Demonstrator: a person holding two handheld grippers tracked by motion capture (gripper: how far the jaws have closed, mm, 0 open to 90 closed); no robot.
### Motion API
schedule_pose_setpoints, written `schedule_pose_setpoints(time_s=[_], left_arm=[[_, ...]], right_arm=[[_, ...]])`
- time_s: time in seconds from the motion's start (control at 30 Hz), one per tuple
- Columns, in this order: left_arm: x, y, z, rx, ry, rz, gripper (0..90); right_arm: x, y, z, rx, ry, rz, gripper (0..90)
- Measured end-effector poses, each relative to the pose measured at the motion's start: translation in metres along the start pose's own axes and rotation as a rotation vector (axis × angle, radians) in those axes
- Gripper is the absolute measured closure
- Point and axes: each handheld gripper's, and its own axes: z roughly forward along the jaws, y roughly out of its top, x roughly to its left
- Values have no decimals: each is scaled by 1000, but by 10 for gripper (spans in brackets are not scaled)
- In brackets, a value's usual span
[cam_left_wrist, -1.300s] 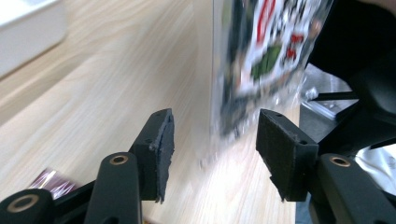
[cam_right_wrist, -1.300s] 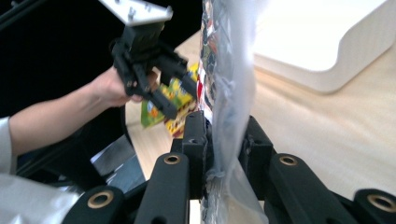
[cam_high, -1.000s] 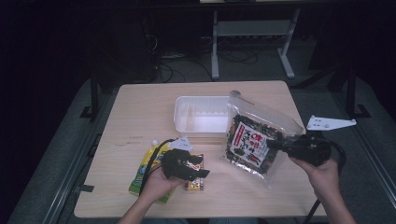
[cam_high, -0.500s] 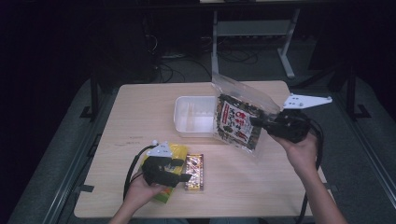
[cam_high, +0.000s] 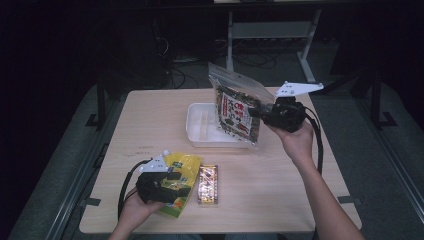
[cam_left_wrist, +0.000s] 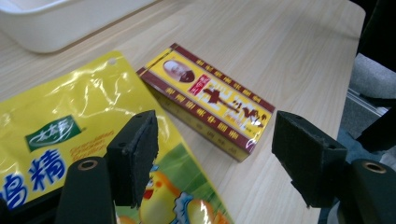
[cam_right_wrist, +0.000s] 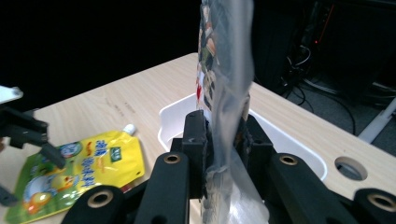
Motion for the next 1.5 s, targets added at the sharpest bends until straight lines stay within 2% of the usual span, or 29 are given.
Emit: schedule_pose_setpoints(time_s=[0.27, 0.57, 0.73, 1.17, 1.4, 1.5], left_arm=[[7, -8, -6, -15, 9, -18, 303], [9, -10, -6, -11, 8, -25, 302], [10, -11, -6, -11, 3, -27, 298], [11, -12, -6, -13, 2, -32, 296], [13, -13, -6, -14, -1, -42, 297], [13, -13, -5, -14, -1, -45, 296]], right_arm=[[-5, 13, 23, -10, -37, -31, 751], [-19, 17, 43, -28, -54, -24, 751], [-28, 11, 57, -18, -55, -23, 751], [-36, -1, 80, -2, -50, -31, 751], [-46, -16, 87, 3, -45, 1, 750], [-51, -22, 88, 6, -29, 24, 749]])
